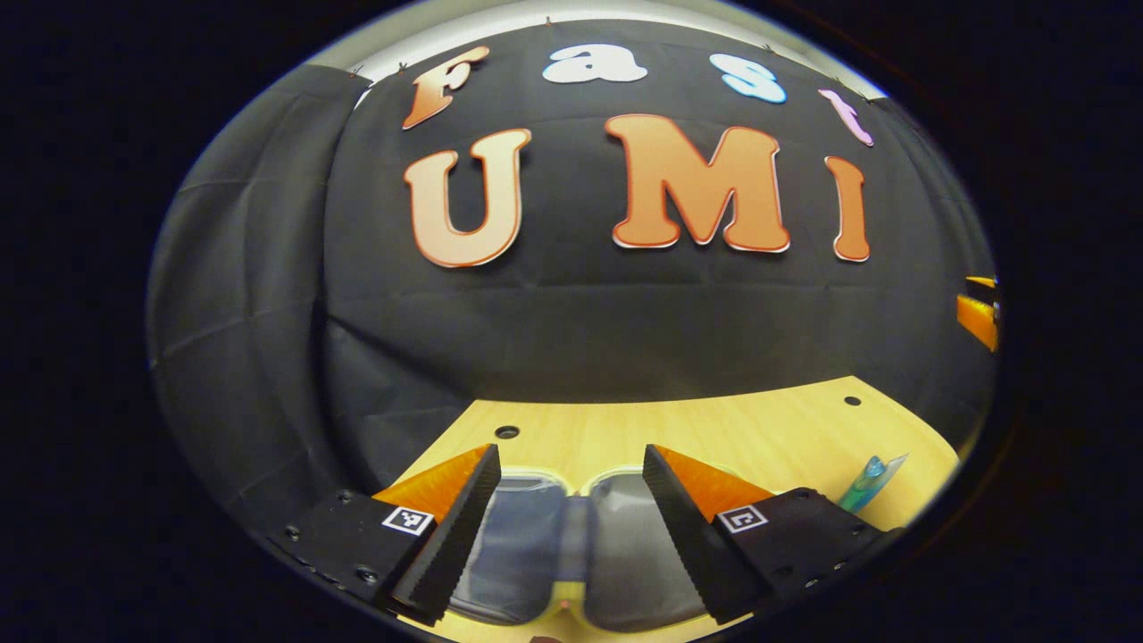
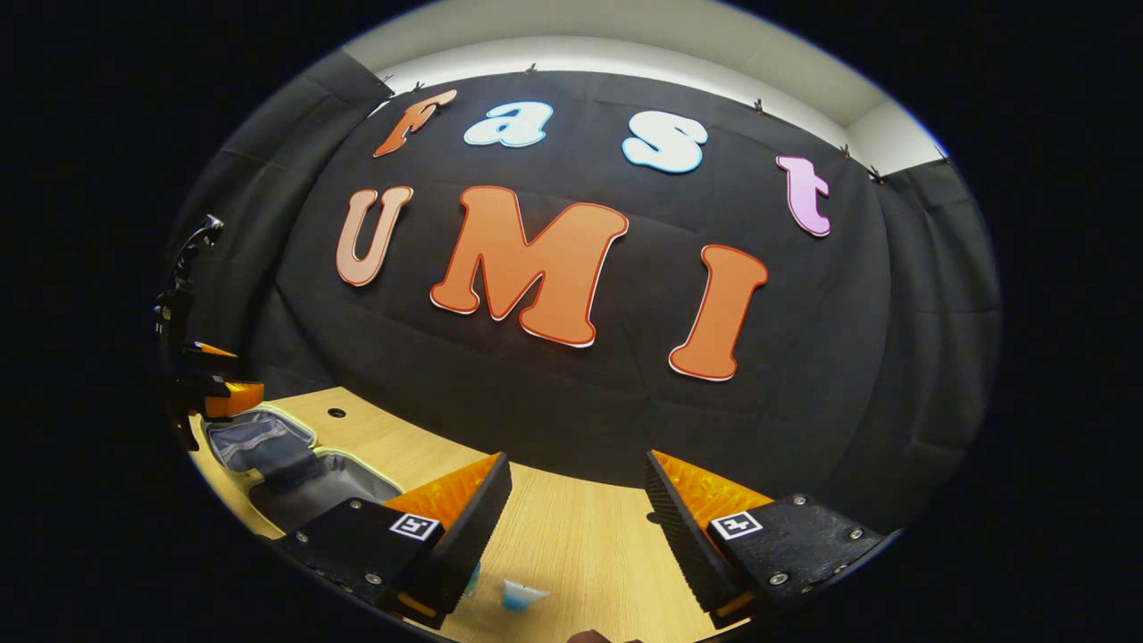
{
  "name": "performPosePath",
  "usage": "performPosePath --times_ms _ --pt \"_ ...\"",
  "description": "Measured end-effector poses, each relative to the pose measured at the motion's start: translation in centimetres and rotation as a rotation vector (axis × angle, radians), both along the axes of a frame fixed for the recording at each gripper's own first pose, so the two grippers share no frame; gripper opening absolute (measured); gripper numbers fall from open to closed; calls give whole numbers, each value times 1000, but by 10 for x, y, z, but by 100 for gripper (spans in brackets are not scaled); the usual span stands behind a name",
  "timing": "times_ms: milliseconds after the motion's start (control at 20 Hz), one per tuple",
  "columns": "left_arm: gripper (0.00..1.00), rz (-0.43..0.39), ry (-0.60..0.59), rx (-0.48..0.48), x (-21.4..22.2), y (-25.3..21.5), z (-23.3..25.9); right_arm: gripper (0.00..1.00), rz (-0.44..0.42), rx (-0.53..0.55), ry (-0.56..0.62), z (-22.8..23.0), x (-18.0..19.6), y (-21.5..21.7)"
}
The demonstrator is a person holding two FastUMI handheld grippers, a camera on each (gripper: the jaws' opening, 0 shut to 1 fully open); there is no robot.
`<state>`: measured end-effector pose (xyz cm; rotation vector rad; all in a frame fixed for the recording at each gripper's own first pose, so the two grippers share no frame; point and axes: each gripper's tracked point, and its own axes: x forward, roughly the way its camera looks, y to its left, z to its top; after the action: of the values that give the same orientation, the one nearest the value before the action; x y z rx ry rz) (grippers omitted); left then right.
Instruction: First open the suitcase, pack the skin care products into it, and then close the suitcase.
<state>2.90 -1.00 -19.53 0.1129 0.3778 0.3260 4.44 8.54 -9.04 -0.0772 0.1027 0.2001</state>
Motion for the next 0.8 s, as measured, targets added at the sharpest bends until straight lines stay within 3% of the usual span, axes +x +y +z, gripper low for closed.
performPosePath --times_ms 200,500,800 --pt "99 -65 -18 24 17 -60 -2 95 33 28 41 -25 2 -12" --pt "99 -174 26 14 28 -158 -51 95 135 57 99 -75 -8 -11" --pt "99 -294 75 -37 32 -242 -108 95 180 33 168 -122 -18 -10"
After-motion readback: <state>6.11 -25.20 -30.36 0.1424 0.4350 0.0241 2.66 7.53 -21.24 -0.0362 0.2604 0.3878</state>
